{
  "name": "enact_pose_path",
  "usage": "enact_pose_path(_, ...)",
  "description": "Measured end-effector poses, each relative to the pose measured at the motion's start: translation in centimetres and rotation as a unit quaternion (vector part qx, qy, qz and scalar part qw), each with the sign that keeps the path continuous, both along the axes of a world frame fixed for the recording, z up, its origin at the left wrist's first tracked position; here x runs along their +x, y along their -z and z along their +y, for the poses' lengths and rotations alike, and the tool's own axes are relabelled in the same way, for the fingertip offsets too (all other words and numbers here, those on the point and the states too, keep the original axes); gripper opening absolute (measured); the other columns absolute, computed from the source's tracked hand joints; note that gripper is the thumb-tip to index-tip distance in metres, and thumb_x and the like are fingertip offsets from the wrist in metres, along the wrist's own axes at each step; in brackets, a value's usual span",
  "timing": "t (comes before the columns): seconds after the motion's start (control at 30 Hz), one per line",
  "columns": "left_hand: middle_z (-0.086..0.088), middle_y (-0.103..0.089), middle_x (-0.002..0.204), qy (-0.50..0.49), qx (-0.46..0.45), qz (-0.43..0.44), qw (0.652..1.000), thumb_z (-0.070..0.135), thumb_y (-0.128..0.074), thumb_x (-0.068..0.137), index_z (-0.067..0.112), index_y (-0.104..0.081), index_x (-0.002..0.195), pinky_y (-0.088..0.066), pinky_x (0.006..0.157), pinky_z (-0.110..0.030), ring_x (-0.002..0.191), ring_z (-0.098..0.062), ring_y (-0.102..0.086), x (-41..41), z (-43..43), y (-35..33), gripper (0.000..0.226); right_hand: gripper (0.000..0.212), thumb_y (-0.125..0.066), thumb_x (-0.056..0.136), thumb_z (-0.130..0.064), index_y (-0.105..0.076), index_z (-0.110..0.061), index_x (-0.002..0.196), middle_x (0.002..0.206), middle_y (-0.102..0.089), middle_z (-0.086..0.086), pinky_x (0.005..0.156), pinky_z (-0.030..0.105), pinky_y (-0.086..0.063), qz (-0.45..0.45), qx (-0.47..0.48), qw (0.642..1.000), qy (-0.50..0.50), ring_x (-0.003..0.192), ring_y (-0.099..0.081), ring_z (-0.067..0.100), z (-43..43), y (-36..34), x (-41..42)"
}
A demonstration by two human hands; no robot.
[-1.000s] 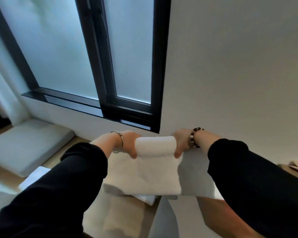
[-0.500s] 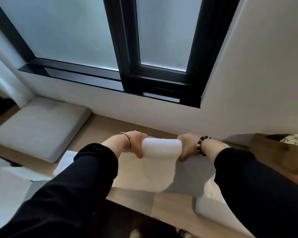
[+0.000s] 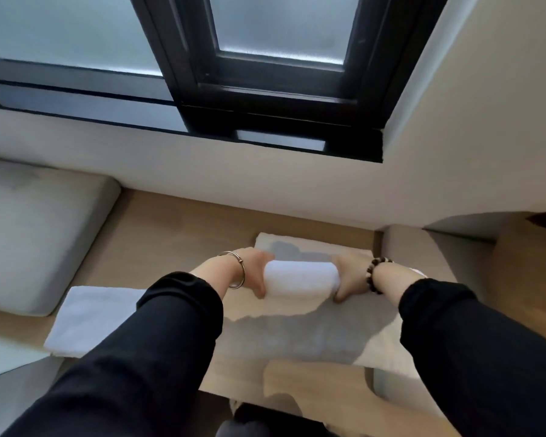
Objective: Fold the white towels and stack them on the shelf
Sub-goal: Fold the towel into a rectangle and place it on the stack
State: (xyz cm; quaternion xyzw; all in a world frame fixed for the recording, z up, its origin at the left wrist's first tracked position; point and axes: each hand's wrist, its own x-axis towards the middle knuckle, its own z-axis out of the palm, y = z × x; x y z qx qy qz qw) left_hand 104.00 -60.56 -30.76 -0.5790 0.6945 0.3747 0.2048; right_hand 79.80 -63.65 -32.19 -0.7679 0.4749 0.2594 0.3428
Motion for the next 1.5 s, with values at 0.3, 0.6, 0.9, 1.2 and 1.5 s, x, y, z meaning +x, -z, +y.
enact_pose_path(0.3,0.007,-0.06,0.093,0.083,0.081,0.034,0.993,0.03,-0.082,0.062,0.023,-0.055,0.102,-0.048,0.067,-0.028,0.088,-0.017,-0.059,-0.3,-8.6,8.9,0.049,0.043,-0.079,0.048,-0.052,-0.062,-0.019,0.072,0.071,-0.063,-0.003,0.061,0.028,-0.051,0.089,0.079,0.993,0.022,0.067,-0.063,0.017,-6.2,7.7,-0.3)
enact_pose_path(0.6,0.015,-0.061,0.096,0.087,0.168,0.061,0.98,0.033,-0.084,0.06,0.034,-0.059,0.096,-0.047,0.093,-0.036,0.102,-0.017,-0.058,-0.7,-16.0,17.5,0.044,0.034,-0.084,0.039,-0.035,-0.072,-0.021,0.067,0.076,-0.07,-0.006,0.075,0.031,-0.051,0.056,0.17,0.976,0.12,0.08,-0.065,0.02,-12.6,13.9,-0.6)
enact_pose_path(0.9,0.005,-0.056,0.127,-0.004,0.012,0.007,1.0,0.071,-0.068,0.057,0.029,-0.053,0.123,-0.044,0.078,-0.031,0.109,-0.02,-0.054,-0.2,-17.5,25.3,0.079,0.065,-0.061,0.042,-0.022,-0.045,-0.027,0.105,0.087,-0.053,0.0,0.055,0.025,-0.042,0.087,0.104,0.965,0.223,0.077,-0.053,0.02,-14.6,23.7,-1.2)
enact_pose_path(1.2,0.011,-0.059,0.098,-0.529,-0.077,0.183,0.825,0.049,-0.069,0.078,0.029,-0.038,0.138,-0.038,0.071,-0.017,0.095,-0.008,-0.058,6.9,-8.1,25.5,0.071,0.051,-0.06,0.082,-0.023,-0.044,-0.022,0.13,0.115,-0.06,0.004,0.083,0.039,-0.051,-0.025,0.008,0.995,0.094,0.1,-0.059,0.027,-13.6,23.6,4.7)
enact_pose_path(1.5,0.014,-0.061,0.1,-0.524,0.03,0.239,0.817,0.056,-0.063,0.08,0.029,-0.053,0.11,-0.042,0.067,-0.023,0.089,-0.006,-0.059,5.0,-3.8,26.1,0.042,0.07,-0.075,0.053,-0.062,-0.053,-0.03,0.111,0.106,-0.059,-0.01,0.074,0.031,-0.051,0.01,0.119,0.992,0.033,0.093,-0.059,0.016,-15.9,22.7,11.7)
